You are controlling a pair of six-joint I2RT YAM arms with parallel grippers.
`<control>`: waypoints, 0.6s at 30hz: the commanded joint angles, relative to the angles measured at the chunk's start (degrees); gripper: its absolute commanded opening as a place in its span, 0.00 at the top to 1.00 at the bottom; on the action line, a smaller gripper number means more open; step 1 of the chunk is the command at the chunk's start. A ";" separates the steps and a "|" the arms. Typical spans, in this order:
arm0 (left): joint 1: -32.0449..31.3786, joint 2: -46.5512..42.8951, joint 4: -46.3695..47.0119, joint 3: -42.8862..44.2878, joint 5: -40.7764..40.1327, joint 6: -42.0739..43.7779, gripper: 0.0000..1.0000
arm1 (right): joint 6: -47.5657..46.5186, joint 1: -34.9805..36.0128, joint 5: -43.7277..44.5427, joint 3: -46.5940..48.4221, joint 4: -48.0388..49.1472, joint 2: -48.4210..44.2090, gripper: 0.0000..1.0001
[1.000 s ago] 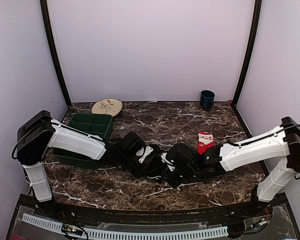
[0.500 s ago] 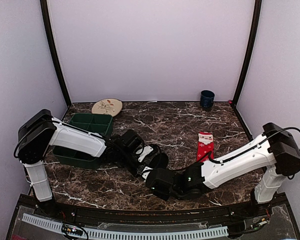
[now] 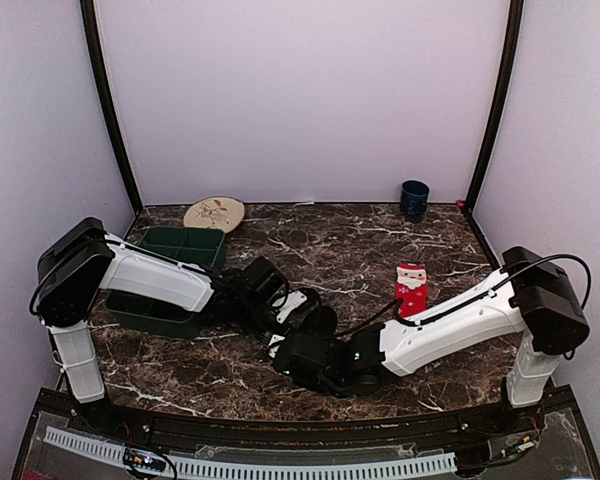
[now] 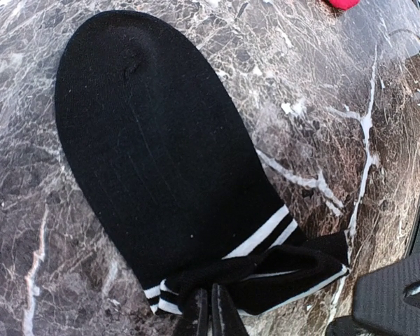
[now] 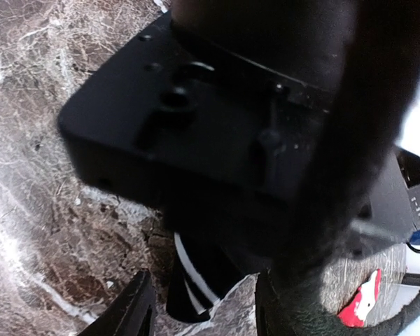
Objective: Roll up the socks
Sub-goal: Roll the sock at the center of the board.
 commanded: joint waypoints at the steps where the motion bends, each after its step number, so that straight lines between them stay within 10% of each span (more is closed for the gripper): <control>1: -0.03 2.49 -6.73 -0.97 -0.42 0.51 0.93 | -1.98 -1.36 -0.75 1.53 -0.44 1.08 0.52; 18: 0.13 2.23 -7.18 -0.82 -0.43 0.66 0.93 | -3.82 -4.17 -4.55 2.51 -2.71 2.78 0.53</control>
